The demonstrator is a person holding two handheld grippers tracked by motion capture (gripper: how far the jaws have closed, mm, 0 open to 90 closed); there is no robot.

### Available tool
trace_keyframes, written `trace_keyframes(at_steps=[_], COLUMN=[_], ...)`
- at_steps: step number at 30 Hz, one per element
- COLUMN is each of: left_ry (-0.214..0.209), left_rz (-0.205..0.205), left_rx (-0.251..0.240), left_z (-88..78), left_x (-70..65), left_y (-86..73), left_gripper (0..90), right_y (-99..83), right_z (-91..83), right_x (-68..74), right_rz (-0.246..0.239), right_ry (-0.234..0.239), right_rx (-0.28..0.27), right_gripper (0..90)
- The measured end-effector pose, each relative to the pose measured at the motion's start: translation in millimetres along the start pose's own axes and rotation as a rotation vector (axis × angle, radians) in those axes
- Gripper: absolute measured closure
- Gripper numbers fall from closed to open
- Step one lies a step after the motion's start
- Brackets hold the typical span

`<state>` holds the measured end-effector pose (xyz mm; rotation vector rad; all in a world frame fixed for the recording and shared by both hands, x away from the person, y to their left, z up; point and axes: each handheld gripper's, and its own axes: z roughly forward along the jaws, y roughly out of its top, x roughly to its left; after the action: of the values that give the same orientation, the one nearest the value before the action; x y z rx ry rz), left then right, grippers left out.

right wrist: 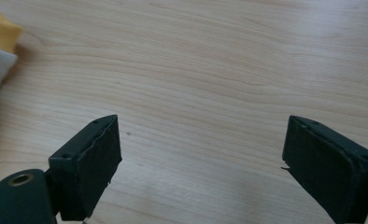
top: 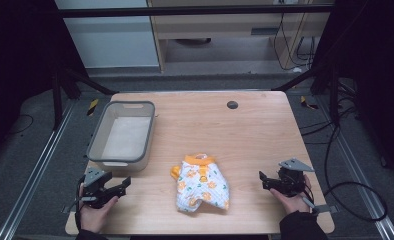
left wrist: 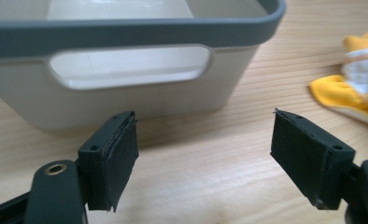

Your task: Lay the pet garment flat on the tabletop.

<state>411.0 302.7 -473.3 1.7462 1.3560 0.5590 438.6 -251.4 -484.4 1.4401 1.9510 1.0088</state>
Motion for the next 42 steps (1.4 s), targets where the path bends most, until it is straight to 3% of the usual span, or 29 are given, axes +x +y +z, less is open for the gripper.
trace_keyframes(at_steps=[3, 5, 10, 14, 20, 27, 28, 35, 37, 42], left_ry=[-0.011, -0.004, -0.016, -0.025, -0.050, -0.083, -0.082, -0.111, -0.140, -0.161], left_rz=[0.018, 0.063, 0.084, 0.075, 0.095, 0.150, 0.172, 0.181, 0.173, 0.193], left_rx=[0.009, 0.024, 0.027, 0.028, 0.025, 0.030, 0.024, -0.033, -0.057, -0.078], left_z=[-0.3, 0.8, 1.5, -0.7, 0.2, 3.1, 1.3, -9.9, -13.7, -13.3], left_x=[-4.2, -10.5, -15.8, -18.9, -23.1, -35.5, -37.7, -43.5, -46.2, -55.7], left_y=[-0.3, 0.0, 0.5, 1.0, 3.1, 7.4, 11.2, 29.4, 42.1, 62.4], left_gripper=[21.9, 21.1, 21.2, 22.3, 24.7, 25.5, 25.4, 25.1, 25.1, 25.1], right_y=[0.0, 2.4, 5.4, 5.8, 3.2, 9.8, 11.2, 26.5, 38.4, 61.1], right_z=[-2.1, -4.6, -10.2, -15.5, -14.2, -15.5, -16.2, -22.7, -25.7, -28.3], right_x=[4.1, 8.5, 14.9, 19.8, 20.9, 24.8, 25.6, 29.2, 29.7, 33.8], right_rz=[0.001, -0.012, -0.040, -0.059, -0.069, -0.068, -0.064, -0.077, -0.086, -0.079], right_ry=[0.018, 0.064, 0.094, 0.110, 0.127, 0.179, 0.191, 0.222, 0.222, 0.225], right_rx=[-0.003, 0.005, -0.018, -0.052, -0.049, -0.066, -0.068, -0.098, -0.111, -0.150], right_gripper=[7.3, 1.3, 1.7, 14.2, 17.2, 17.3, 17.3, 17.6, 16.4, 17.1])
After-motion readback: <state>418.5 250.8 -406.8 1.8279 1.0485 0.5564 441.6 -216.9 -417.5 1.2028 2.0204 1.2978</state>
